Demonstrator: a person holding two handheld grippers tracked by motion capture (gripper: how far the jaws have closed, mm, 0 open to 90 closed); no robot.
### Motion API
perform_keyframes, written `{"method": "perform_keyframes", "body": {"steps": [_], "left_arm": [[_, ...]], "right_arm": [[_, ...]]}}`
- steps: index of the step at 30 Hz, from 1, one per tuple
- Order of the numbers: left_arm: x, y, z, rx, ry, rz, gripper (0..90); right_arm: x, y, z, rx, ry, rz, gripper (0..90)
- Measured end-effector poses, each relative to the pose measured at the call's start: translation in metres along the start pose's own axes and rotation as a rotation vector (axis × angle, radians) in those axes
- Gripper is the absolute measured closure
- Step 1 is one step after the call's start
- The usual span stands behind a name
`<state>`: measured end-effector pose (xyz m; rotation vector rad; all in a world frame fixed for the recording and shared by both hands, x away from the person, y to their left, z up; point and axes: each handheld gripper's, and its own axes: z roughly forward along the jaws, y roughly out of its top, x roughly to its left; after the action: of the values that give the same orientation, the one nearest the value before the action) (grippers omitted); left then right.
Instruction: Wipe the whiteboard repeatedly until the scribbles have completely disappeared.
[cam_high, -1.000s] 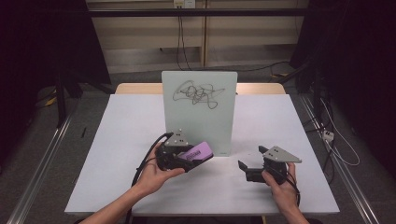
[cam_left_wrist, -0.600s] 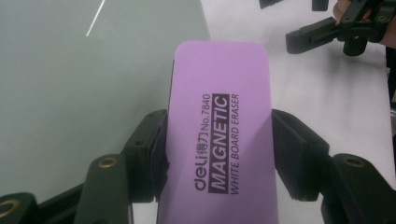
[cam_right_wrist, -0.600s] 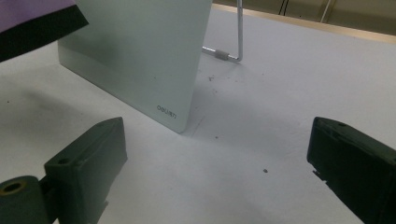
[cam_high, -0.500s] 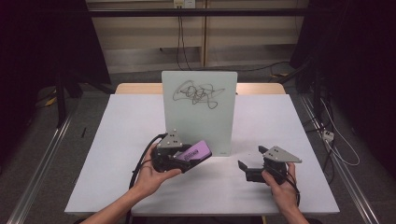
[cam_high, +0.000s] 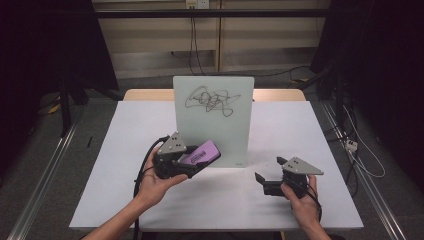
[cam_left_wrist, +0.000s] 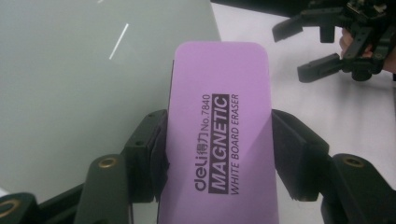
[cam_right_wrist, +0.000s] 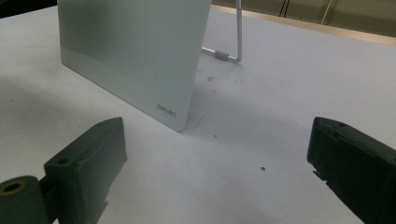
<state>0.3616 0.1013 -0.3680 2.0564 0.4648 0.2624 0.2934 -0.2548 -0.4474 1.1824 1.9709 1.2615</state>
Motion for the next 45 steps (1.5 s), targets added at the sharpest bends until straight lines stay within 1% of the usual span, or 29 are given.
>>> {"method": "perform_keyframes", "body": {"steps": [1, 2, 3, 6, 7, 8, 9, 11, 12, 13, 14, 15, 17, 18, 20, 21, 22, 24, 25, 27, 28, 31, 33, 34, 35, 36, 39, 41, 45], "left_arm": [[0.0, 0.0, 0.0, 0.0, 0.0, 0.0, 40.9], [0.002, 0.003, -0.004, -0.004, 0.014, 0.006, 40.9], [0.003, 0.004, -0.006, -0.016, 0.018, 0.002, 40.9], [0.005, 0.007, -0.01, -0.02, 0.031, 0.01, 40.9], [0.007, 0.008, -0.011, -0.023, 0.04, 0.018, 40.9], [0.006, 0.01, -0.014, -0.032, 0.046, 0.018, 40.9], [0.006, 0.011, -0.015, -0.035, 0.049, 0.019, 40.9], [0.007, 0.015, -0.018, -0.039, 0.035, 0.02, 40.9], [0.008, 0.017, -0.021, -0.039, 0.045, 0.033, 40.9], [0.009, 0.019, -0.023, -0.041, 0.056, 0.035, 40.9], [0.009, 0.019, -0.023, -0.041, 0.056, 0.035, 40.9], [0.01, 0.021, -0.026, -0.053, 0.058, 0.027, 40.9], [0.012, 0.024, -0.029, -0.061, 0.074, 0.036, 40.9], [0.012, 0.024, -0.029, -0.061, 0.074, 0.036, 40.9], [0.014, 0.03, -0.034, -0.079, 0.086, 0.042, 41.0], [0.014, 0.032, -0.036, -0.086, 0.091, 0.038, 40.9], [0.015, 0.033, -0.038, -0.088, 0.094, 0.047, 40.9], [0.016, 0.035, -0.039, -0.093, 0.096, 0.048, 40.9], [0.016, 0.038, -0.041, -0.095, 0.103, 0.045, 41.0], [0.017, 0.04, -0.042, -0.099, 0.107, 0.038, 41.0], [0.018, 0.043, -0.043, -0.098, 0.12, 0.049, 41.0], [0.02, 0.046, -0.044, -0.103, 0.123, 0.05, 41.0], [0.022, 0.049, -0.046, -0.125, 0.137, 0.036, 41.0], [0.022, 0.049, -0.046, -0.125, 0.137, 0.036, 41.0], [0.024, 0.051, -0.048, -0.137, 0.144, 0.033, 41.0], [0.026, 0.052, -0.05, -0.139, 0.143, 0.036, 41.0], [0.03, 0.058, -0.054, -0.144, 0.16, 0.042, 41.0], [0.032, 0.062, -0.056, -0.154, 0.171, 0.038, 41.0], [0.037, 0.069, -0.059, -0.156, 0.188, 0.055, 41.1]], "right_arm": [[0.0, 0.0, 0.0, 0.0, 0.0, 0.0, 4.5], [0.0, 0.0, 0.001, 0.001, 0.001, 0.0, 4.5], [0.0, 0.0, 0.001, 0.003, 0.001, 0.0, 4.5], [0.0, 0.0, 0.002, 0.006, 0.004, -0.007, 4.5], [0.0, 0.0, 0.002, 0.007, 0.005, -0.007, 4.5], [0.001, 0.0, 0.002, 0.006, 0.005, -0.006, 4.5], [0.001, 0.0, 0.002, 0.005, 0.005, -0.005, 4.5], [0.001, 0.0, 0.002, 0.006, 0.003, -0.007, 4.5], [0.001, 0.0, 0.002, 0.006, 0.004, -0.006, 4.5], [0.001, 0.0, 0.002, 0.006, 0.003, -0.006, 4.5], [0.001, 0.0, 0.002, 0.006, 0.003, -0.006, 4.5], [0.001, 0.0, 0.002, 0.005, 0.001, -0.006, 4.5], [0.001, 0.0, 0.002, 0.006, 0.0, -0.003, 4.5], [0.001, 0.0, 0.002, 0.006, 0.0, -0.003, 4.5], [0.001, 0.0, 0.002, 0.006, -0.002, -0.005, 4.5], [0.001, 0.0, 0.002, 0.007, -0.003, -0.004, 4.5], [0.001, 0.0, 0.002, 0.006, -0.003, -0.005, 4.5], [0.001, 0.0, 0.002, 0.007, -0.003, -0.005, 4.5], [0.001, 0.0, 0.003, 0.007, -0.001, -0.003, 4.5], [0.0, 0.0, 0.003, 0.007, 0.0, -0.003, 4.5], [0.0, 0.0, 0.003, 0.006, 0.0, -0.003, 4.5], [0.0, 0.001, 0.003, 0.006, -0.001, -0.004, 4.5], [0.0, 0.001, 0.004, 0.007, 0.001, -0.005, 4.5], [0.0, 0.001, 0.004, 0.008, 0.001, -0.006, 4.5], [0.0, 0.0, 0.004, 0.008, 0.002, -0.007, 4.5], [0.0, 0.0, 0.004, 0.009, 0.002, -0.006, 4.5], [0.0, 0.0, 0.004, 0.009, 0.001, -0.001, 4.5], [0.0, 0.0, 0.004, 0.007, 0.0, -0.003, 4.5], [0.0, 0.0, 0.004, 0.009, 0.0, -0.004, 4.5]]}}
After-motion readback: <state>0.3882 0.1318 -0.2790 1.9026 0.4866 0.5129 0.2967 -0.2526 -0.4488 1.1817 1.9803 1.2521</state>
